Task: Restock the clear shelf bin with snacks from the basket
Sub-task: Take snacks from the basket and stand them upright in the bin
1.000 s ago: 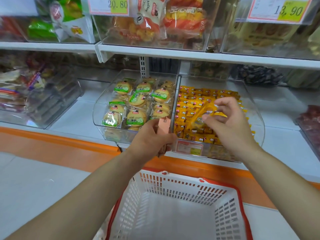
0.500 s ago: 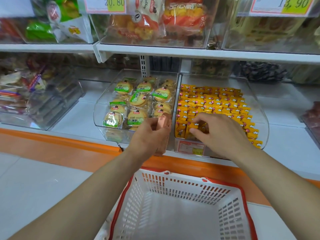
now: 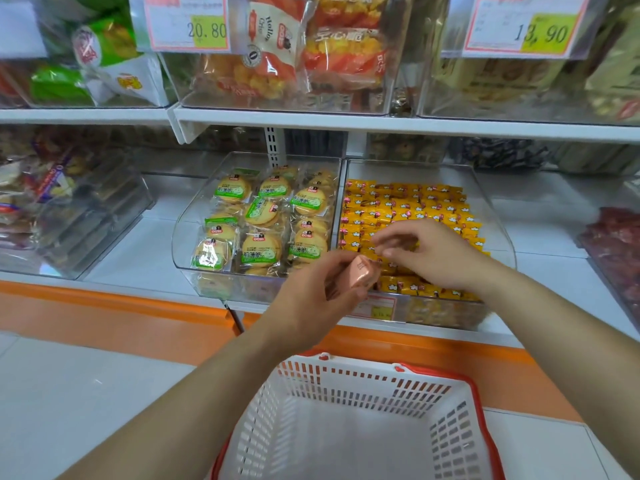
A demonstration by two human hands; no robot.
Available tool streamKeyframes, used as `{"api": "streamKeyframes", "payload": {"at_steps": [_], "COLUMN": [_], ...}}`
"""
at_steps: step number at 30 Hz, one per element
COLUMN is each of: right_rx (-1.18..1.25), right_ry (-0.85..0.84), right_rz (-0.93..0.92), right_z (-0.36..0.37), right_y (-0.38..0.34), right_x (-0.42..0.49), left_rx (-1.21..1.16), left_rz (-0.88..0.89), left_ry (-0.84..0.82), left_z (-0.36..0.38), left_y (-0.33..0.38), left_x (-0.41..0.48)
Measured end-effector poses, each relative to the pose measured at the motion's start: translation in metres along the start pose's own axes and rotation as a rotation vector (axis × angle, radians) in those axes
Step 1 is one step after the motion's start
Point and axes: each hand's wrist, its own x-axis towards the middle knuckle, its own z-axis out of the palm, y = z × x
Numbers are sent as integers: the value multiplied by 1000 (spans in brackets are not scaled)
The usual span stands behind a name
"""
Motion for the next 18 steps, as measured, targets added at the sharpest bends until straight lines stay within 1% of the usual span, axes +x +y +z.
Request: {"api": "streamKeyframes", "payload": {"at_steps": [4,8,10,14,18], "right_rx": [-161,-337,-363,-394,-387], "right_ry": [-215,-345,-370,-366,-437], "right_rz": [-17,-14,-13,6,38], "right_z": [-2,0,1,3,0], "right_y": [0,0,0,-1,-2], "right_x": [39,64,69,73,76], "left_rx": [86,130,143,158,180], "left_rz": [44,55,55,73,74], "left_ry": [-45,-70,-92,-108,-125], "left_z": [1,3,4,5,4], "left_y": [4,0,-1,-1,-2], "left_x": [-6,-2,0,0,-1]}}
